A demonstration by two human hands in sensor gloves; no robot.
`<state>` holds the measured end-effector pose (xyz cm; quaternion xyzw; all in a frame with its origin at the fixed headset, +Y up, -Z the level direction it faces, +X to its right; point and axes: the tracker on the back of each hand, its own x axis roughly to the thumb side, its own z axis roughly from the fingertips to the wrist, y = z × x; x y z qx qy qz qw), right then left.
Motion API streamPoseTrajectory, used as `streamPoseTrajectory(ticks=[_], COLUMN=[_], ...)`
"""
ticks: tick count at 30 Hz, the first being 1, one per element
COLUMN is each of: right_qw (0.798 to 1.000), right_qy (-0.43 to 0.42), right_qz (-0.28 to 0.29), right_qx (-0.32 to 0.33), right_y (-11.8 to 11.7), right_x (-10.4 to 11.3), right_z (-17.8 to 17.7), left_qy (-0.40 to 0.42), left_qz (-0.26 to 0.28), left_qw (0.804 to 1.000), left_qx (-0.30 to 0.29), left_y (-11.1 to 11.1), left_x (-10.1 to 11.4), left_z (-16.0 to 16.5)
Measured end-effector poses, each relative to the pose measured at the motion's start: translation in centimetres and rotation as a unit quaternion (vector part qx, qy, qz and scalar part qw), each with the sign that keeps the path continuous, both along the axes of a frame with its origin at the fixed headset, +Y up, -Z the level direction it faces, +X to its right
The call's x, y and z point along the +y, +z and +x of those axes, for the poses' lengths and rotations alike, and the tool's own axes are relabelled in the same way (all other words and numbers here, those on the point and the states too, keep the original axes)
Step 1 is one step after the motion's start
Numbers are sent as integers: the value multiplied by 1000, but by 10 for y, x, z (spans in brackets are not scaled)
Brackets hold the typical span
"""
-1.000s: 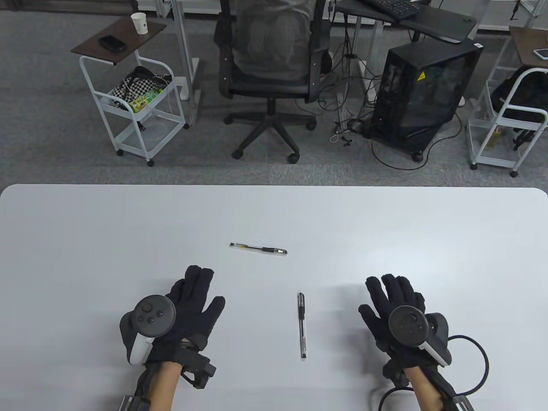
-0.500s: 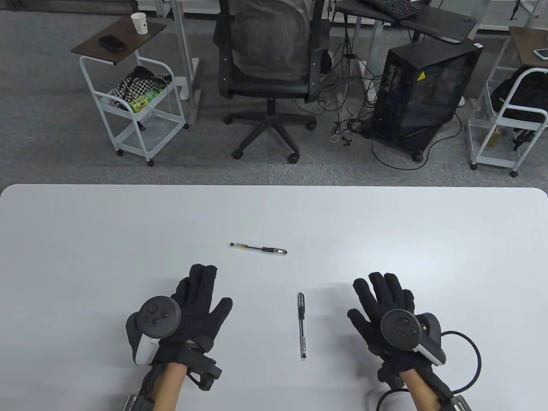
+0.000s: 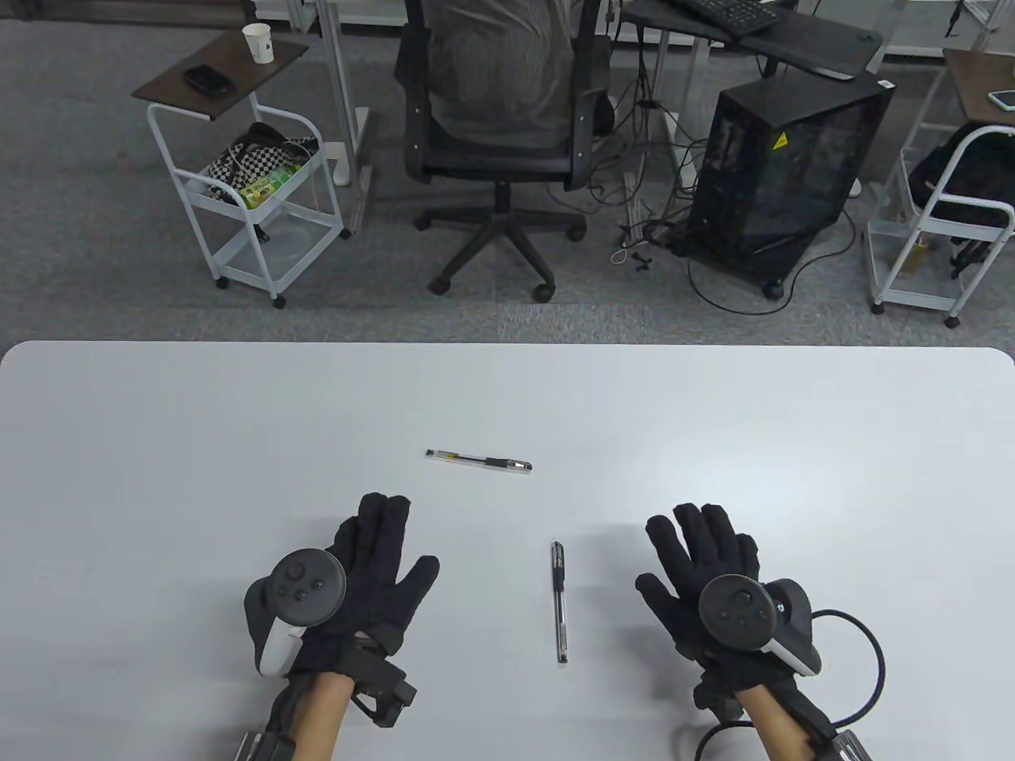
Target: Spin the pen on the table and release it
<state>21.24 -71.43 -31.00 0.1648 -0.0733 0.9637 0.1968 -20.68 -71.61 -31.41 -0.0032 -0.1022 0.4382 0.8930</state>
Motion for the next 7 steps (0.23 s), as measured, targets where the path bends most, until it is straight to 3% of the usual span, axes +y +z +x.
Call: streamPoseTrajectory(ticks=[7], right_qw=[1000], right_qy=[6], right_qz=[-4], right_qx=[4], right_y=[2], right_x=[0], right_z=[-3], left_qy=[-6], left_qz=[-7], left_qw=[1000], left_qx=[-4], left_y=[-1], left_x=[-2], left_z=[3])
